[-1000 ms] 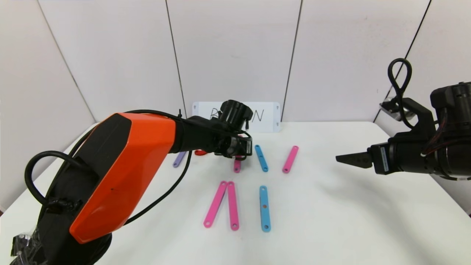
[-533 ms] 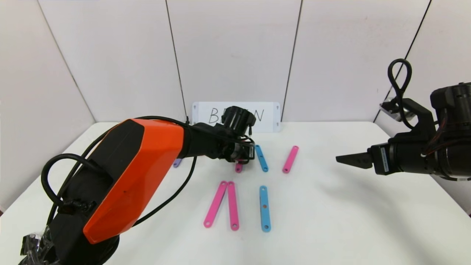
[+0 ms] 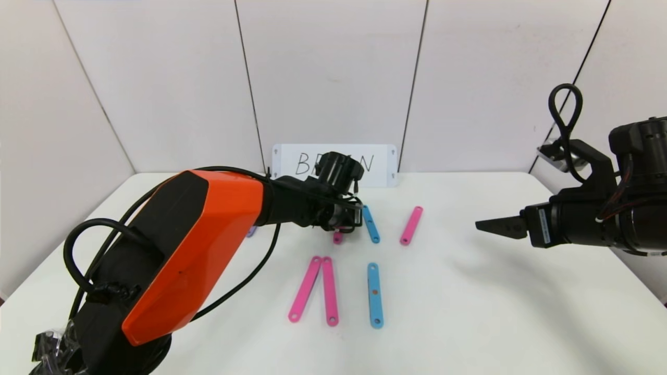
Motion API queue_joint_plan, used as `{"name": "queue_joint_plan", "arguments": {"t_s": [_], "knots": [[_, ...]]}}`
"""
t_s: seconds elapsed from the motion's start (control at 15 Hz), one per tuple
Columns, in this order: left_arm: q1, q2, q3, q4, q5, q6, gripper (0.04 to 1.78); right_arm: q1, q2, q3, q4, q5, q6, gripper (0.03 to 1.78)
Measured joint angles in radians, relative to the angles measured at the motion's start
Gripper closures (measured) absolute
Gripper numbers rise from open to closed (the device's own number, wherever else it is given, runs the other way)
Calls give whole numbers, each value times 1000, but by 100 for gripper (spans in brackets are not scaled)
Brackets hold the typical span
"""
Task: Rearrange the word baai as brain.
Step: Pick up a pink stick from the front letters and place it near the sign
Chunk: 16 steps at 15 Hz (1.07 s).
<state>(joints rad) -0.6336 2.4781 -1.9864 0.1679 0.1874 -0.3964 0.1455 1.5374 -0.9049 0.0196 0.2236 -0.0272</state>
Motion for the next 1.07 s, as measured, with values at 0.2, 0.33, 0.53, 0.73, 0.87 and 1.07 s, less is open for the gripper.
{"name": "queue_joint_plan", "arguments": {"t_s": [0.2, 0.33, 0.53, 0.73, 0.87, 1.07], "knots": [[0, 2, 0, -5, 0, 0, 69, 0, 0, 0, 0, 0, 0, 7], [0, 3, 0, -7, 0, -1, 39, -1, 0, 0, 0, 0, 0, 7], [-1, 2, 0, -8, -3, -3, 13, -1, 1, 0, 0, 0, 0, 7], [-4, -1, 0, -5, -5, -6, 9, -2, 0, 0, 0, 0, 0, 7], [-4, -10, 0, -1, -2, -15, 9, -2, 0, 1, 0, 1, 0, 7], [4, -45, 7, 18, 6, -9, 9, -2, -1, 1, 0, 3, 3, 7]]}}
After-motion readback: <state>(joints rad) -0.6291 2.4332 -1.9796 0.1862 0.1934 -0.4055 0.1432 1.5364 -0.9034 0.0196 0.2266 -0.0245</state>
